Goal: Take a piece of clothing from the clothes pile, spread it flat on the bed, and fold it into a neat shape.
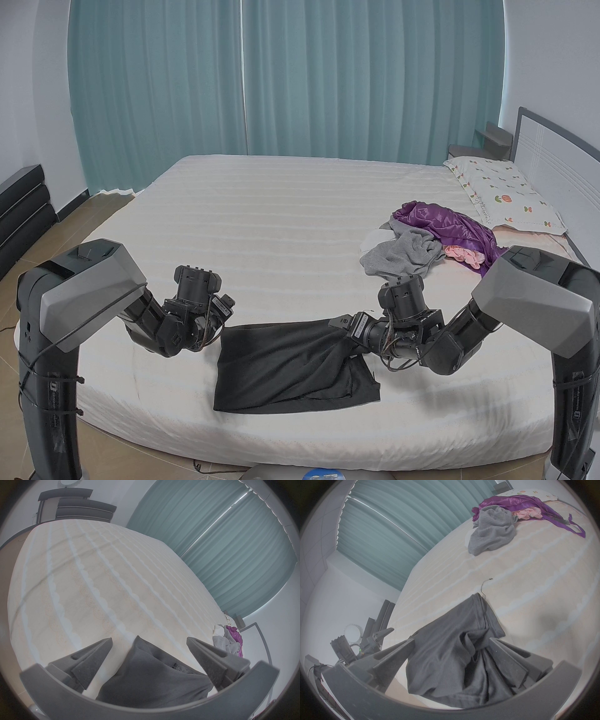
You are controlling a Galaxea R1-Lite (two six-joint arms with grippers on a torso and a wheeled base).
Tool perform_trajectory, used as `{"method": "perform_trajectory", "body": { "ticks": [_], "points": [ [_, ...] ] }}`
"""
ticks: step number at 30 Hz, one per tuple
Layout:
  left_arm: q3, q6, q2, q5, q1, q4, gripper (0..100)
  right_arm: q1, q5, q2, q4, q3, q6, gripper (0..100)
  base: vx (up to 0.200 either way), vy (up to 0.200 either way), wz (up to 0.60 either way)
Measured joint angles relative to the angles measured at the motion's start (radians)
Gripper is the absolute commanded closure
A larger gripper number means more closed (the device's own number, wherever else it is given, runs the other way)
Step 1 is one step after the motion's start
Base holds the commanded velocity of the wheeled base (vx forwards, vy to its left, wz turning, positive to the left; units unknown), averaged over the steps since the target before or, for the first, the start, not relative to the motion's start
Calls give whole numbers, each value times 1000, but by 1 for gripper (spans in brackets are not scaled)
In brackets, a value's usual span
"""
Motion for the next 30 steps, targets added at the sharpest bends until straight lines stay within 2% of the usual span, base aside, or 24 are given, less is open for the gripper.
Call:
{"method": "perform_trajectory", "body": {
  "ticks": [7, 18, 19, 30],
  "points": [
    [17, 0, -9, -4, -5, 0, 0, 38, 33, -29, 6, 64, 1, 0, 0, 0, 0],
    [21, 1, -12, -5, -7, 0, 0, 73, 37, -7, 108, -5, -1, 0, 0, 0, 0],
    [21, 1, -12, -5, -7, 0, 0, 73, 36, -4, 117, -14, -1, 100, 0, 0, 0],
    [21, 1, -11, -5, -7, 0, 0, 74, 33, 22, 167, -62, -13, 100, 0, 0, 0]
  ]
}}
